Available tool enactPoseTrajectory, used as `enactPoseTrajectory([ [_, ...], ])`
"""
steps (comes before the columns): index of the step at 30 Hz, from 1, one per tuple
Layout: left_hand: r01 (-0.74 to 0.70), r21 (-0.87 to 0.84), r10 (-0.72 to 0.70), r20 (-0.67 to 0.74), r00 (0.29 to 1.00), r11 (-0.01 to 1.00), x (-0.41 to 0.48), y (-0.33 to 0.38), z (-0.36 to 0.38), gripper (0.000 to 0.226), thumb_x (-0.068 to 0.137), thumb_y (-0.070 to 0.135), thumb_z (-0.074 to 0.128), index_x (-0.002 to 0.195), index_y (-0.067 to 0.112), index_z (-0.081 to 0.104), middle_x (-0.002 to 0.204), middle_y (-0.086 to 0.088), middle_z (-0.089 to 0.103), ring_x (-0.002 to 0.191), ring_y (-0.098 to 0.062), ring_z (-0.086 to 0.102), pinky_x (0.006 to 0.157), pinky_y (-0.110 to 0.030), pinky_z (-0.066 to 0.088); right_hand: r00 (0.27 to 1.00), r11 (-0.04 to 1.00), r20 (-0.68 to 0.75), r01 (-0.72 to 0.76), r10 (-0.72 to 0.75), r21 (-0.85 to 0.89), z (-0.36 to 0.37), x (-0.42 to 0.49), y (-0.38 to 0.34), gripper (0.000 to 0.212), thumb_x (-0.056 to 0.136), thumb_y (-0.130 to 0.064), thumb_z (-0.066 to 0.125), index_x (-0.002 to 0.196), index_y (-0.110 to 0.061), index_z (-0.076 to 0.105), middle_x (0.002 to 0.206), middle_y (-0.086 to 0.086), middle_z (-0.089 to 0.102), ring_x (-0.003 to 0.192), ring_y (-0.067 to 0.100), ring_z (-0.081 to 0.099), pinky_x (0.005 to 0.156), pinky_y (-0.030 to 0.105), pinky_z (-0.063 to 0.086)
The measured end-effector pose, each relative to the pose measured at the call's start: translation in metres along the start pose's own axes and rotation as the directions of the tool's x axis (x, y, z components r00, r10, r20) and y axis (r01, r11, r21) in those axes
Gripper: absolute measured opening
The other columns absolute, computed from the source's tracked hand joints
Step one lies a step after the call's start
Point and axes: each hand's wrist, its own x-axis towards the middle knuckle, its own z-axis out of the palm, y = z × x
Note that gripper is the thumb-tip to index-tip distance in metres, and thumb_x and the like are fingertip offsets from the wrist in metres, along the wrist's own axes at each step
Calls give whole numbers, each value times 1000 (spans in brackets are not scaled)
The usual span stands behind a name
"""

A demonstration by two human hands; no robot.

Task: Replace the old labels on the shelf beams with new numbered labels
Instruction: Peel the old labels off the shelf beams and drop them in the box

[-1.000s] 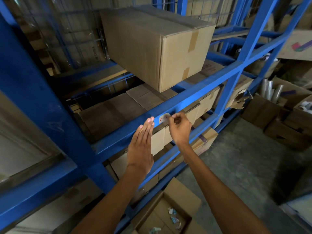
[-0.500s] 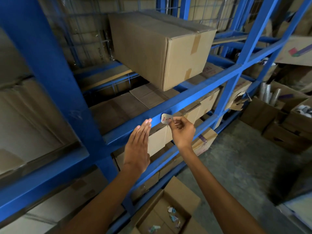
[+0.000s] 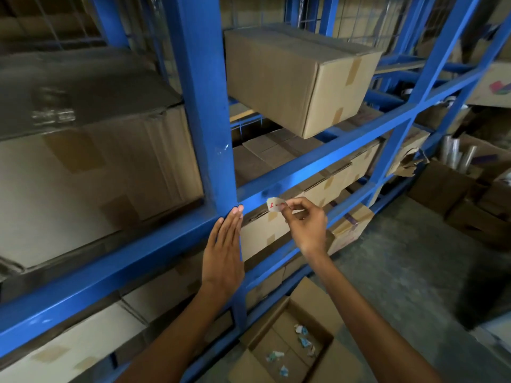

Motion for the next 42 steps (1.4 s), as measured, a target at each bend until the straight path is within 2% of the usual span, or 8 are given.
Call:
enactPoseTrajectory([
  [5,7,-19,-7,12,1000,1000,-11,1,10,108,98,52,47,155,-3,-27,165,-17,-34,156,-29,-27,131,-43,-5,995,995,-43,-91,90,-26,13,-26,25,10,82,-22,83,81,-24,74,88,-6,75,63,-3,63,67,10,49],
  [11,9,-251,3,45,999,968,-29,22,65,103,87,31,53,160,-2,-11,171,-17,-19,160,-27,-14,131,-43,0,978,973,3,-209,210,-97,23,-70,107,26,80,-13,84,73,-32,67,66,-18,67,58,-5,63,64,19,52],
  [15,22,-309,6,91,996,951,-40,51,136,105,74,27,51,162,-1,2,173,-15,-7,161,-25,-7,131,-43,3,929,923,3,-367,369,-116,31,-114,197,26,78,-9,85,78,-28,67,66,-7,68,62,4,64,68,31,55],
  [20,74,-326,-41,109,993,942,-64,104,256,99,77,22,56,162,-1,10,174,-14,4,161,-25,-1,131,-45,7,868,835,-35,-486,495,-260,53,-176,338,23,82,-16,81,71,-29,66,60,-16,63,53,-18,60,52,-1,39],
  [22,78,-318,-40,122,992,945,-77,128,312,96,80,21,56,162,-1,11,173,-15,6,161,-28,1,131,-45,5,834,781,-50,-534,549,-325,64,-193,399,11,83,-18,79,76,-20,71,71,-8,70,71,-4,69,66,4,47],
  [25,107,-268,-62,171,983,957,-95,167,393,102,78,23,64,161,-3,11,173,-18,8,161,-30,5,131,-43,2,795,698,-40,-553,605,-455,78,-216,493,9,86,-27,75,89,-18,78,100,6,78,98,21,71,93,33,52],
  [34,227,-119,-187,281,941,967,-132,251,546,106,82,28,65,162,-2,1,172,-22,5,160,-37,6,131,-48,9,706,538,-65,-594,706,-598,107,-255,682,16,86,-23,70,98,-17,80,94,8,79,91,25,74,80,35,60],
  [42,214,-112,-168,326,930,970,-145,267,590,108,83,36,66,162,0,2,171,-23,6,159,-38,6,130,-51,12,610,436,-105,-665,785,-607,124,-268,739,24,90,-26,65,109,-22,79,104,6,79,98,23,73,86,33,60],
])
